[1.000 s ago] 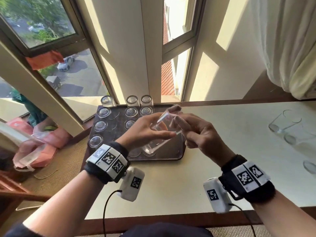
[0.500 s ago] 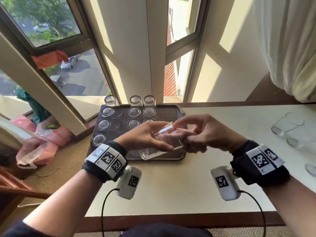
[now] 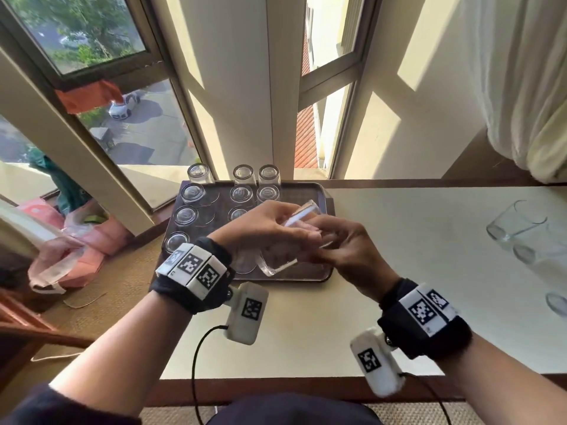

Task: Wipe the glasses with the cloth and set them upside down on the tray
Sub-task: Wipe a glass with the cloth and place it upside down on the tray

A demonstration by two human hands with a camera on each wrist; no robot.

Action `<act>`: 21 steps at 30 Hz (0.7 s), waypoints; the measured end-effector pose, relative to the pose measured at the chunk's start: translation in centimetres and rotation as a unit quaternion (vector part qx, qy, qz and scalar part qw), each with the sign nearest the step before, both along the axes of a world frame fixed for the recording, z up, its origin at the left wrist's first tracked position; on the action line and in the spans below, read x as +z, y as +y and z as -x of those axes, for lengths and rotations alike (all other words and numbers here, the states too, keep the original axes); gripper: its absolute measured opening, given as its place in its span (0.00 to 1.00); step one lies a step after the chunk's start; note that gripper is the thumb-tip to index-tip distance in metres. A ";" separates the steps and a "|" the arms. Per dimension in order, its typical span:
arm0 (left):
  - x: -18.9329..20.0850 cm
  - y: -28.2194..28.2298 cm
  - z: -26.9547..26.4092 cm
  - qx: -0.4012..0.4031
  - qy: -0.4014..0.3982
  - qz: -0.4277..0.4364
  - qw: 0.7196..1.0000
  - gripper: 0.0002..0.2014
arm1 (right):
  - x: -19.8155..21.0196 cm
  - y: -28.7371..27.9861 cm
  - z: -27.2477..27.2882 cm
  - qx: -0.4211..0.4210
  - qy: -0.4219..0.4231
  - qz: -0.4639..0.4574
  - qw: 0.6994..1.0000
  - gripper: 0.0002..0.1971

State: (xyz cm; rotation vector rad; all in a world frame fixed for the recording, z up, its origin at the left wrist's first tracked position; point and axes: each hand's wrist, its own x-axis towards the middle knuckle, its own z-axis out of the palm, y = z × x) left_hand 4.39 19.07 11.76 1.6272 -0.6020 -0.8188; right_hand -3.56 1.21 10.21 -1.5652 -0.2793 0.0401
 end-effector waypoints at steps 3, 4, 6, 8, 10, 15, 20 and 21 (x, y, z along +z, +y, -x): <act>-0.2 0.7 -0.1 0.042 0.091 0.080 0.992 0.38 | 0.7 -0.3 -0.6 -0.053 -0.032 -0.041 0.997 0.16; -0.2 0.9 0.0 0.058 0.131 0.120 0.982 0.39 | 1.1 -0.5 -0.8 -0.069 -0.049 -0.038 0.996 0.18; -0.2 0.9 0.3 0.069 0.162 0.177 0.968 0.38 | 1.7 -1.0 -1.2 -0.094 -0.094 -0.006 0.991 0.21; 0.1 0.7 0.5 0.083 0.150 0.212 0.962 0.33 | 2.1 -1.3 -1.4 -0.082 -0.122 0.027 0.989 0.24; 0.8 0.6 0.6 0.105 0.123 0.232 0.959 0.30 | 2.8 -1.6 -1.6 -0.033 -0.098 0.019 0.994 0.24; 0.8 1.1 0.3 0.120 -0.462 0.071 0.876 0.36 | 3.1 -2.1 -1.7 0.022 0.055 -0.085 0.995 0.22; -0.7 0.9 0.1 0.149 -0.265 0.077 0.949 0.49 | 2.2 -1.3 -1.5 -0.045 0.050 -0.143 0.987 0.16; -0.6 0.8 0.4 0.146 -0.112 0.102 0.978 0.48 | 2.3 -1.2 -1.4 -0.054 0.028 -0.132 0.989 0.15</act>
